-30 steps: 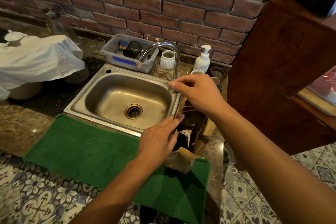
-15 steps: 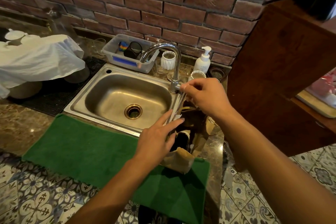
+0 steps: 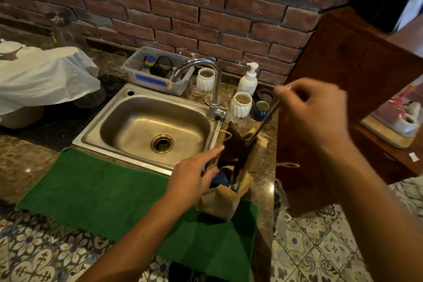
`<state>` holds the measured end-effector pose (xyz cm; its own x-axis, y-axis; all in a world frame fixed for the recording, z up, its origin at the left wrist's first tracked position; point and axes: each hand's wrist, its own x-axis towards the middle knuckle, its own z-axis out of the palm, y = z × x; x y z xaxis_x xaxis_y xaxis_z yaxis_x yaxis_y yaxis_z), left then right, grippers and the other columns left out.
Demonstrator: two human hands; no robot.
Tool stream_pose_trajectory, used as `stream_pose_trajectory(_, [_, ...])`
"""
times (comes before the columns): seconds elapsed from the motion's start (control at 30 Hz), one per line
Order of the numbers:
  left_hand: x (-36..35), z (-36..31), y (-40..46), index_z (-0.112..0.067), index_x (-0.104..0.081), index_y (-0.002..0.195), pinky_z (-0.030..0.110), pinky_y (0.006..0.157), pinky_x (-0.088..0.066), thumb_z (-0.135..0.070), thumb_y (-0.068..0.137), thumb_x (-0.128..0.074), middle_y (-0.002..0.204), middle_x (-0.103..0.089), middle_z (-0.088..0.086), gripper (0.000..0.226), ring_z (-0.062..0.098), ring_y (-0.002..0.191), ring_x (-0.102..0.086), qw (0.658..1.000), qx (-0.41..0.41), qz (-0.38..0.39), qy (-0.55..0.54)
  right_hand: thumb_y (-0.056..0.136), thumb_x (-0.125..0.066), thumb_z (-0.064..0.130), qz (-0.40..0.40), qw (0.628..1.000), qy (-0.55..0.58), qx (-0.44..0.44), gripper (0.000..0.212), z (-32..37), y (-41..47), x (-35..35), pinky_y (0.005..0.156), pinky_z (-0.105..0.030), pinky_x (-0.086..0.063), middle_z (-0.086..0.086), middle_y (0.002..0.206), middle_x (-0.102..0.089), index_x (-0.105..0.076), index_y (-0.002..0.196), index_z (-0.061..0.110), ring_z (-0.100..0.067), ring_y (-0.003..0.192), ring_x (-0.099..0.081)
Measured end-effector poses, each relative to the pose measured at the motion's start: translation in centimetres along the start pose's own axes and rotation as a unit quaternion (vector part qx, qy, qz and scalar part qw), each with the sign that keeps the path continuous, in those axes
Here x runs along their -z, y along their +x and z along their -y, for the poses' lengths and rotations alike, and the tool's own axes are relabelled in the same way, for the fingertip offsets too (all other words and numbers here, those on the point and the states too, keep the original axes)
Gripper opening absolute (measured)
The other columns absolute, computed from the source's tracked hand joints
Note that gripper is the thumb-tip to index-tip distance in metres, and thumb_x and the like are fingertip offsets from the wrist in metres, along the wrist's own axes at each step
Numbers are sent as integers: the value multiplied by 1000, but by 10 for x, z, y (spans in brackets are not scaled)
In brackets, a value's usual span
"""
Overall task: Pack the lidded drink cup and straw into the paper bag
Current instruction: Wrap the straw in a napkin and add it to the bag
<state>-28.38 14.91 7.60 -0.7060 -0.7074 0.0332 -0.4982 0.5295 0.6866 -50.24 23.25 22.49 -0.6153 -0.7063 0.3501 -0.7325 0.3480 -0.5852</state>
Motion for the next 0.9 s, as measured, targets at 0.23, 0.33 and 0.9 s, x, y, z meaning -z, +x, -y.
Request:
stream_pose_trajectory(0.23, [-2, 0, 0, -48, -48, 142, 4, 66, -39, -21, 94, -68, 134, -65, -12, 59, -1, 63, -49, 999, 2, 0, -45, 97, -65, 41, 253, 958, -128, -38, 18, -25, -15, -70, 65, -32, -62, 11, 76, -72, -76, 105, 30, -3, 58, -70])
stream_pose_trajectory(0.33, [0, 4, 0, -48, -47, 143, 11, 70, -44, -17, 94, -66, 137, -62, -13, 61, 3, 63, -52, 999, 1, 1, -48, 97, -63, 44, 266, 939, -218, 15, 20, -34, -18, -83, 64, -30, -50, 9, 90, -74, -77, 107, 34, -12, 83, -70])
stream_pose_trajectory(0.9, [2, 5, -1, -50, -38, 146, 9, 91, -37, -8, 95, -59, 143, -55, -17, 70, 6, 118, -59, 999, -44, -11, -26, 98, -61, 32, 283, 893, -351, 14, 22, -67, -18, -107, 71, -41, -62, -3, 93, -73, -76, 110, 20, -24, 81, -70])
